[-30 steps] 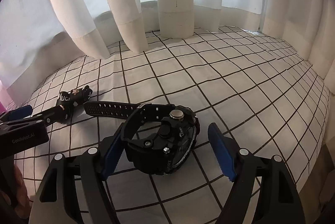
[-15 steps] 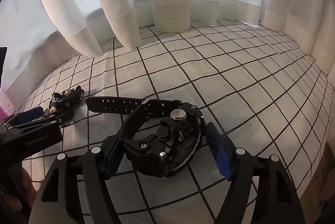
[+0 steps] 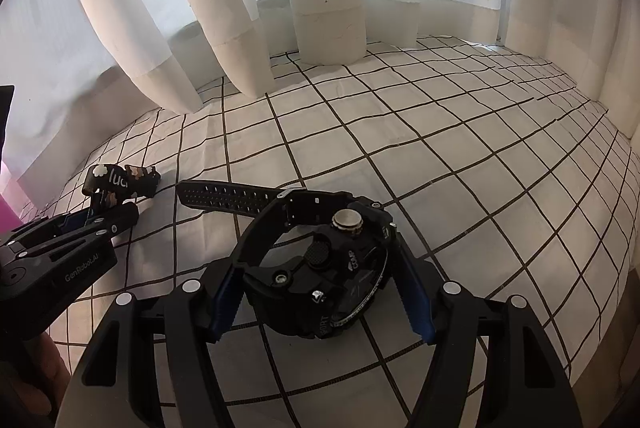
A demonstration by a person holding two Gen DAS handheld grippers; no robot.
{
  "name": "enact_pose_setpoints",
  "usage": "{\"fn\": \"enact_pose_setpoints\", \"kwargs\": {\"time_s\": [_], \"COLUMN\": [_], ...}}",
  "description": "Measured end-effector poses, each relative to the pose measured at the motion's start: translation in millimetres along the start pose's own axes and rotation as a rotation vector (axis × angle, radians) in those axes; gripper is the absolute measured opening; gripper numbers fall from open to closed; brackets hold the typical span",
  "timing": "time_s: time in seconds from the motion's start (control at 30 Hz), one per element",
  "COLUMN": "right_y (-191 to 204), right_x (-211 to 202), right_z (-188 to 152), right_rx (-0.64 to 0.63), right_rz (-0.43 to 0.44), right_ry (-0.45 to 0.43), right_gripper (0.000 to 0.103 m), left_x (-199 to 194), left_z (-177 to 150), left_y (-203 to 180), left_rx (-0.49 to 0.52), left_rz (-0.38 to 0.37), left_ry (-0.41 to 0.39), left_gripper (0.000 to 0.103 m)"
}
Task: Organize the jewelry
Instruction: 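Close the left tool on the keychain strap while the right tool grips the wristwatch, then lift and carry the keychain and wristwatch with both tools over the tub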
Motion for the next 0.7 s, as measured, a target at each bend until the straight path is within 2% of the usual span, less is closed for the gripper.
{"fn": "enact_pose_setpoints", "kwargs": {"time_s": [0.23, 0.7], "right_y": [-4.6, -8.5], "right_x": [-7.1, -52.4], "right_z": [-4.4, 7.6], "right_rx": [0.017, 0.015], "right_rz": [0.009, 0.031], "right_ry": [-0.018, -0.101], "right_gripper": [0.065, 0.065], "left_x": [-14.3, -56.0], "left_z": [2.9, 6.1], "left_y": [3.6, 1.7], "left_rx": [-0.030, -0.047], "left_rz": [-0.011, -0.038], "left_ry": [-0.031, -0.082], "left_gripper": [0.029, 0.029]}}
Point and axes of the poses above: each gripper's, at about its wrist camera, not at the fingertips, and x roughly the way its jaws point, y to its left, z to its top, the point moved 10 cm from there along x, roughly the way its jaws point, and after that the axes turned 7 degrees about -x, right-handed, at the moved point
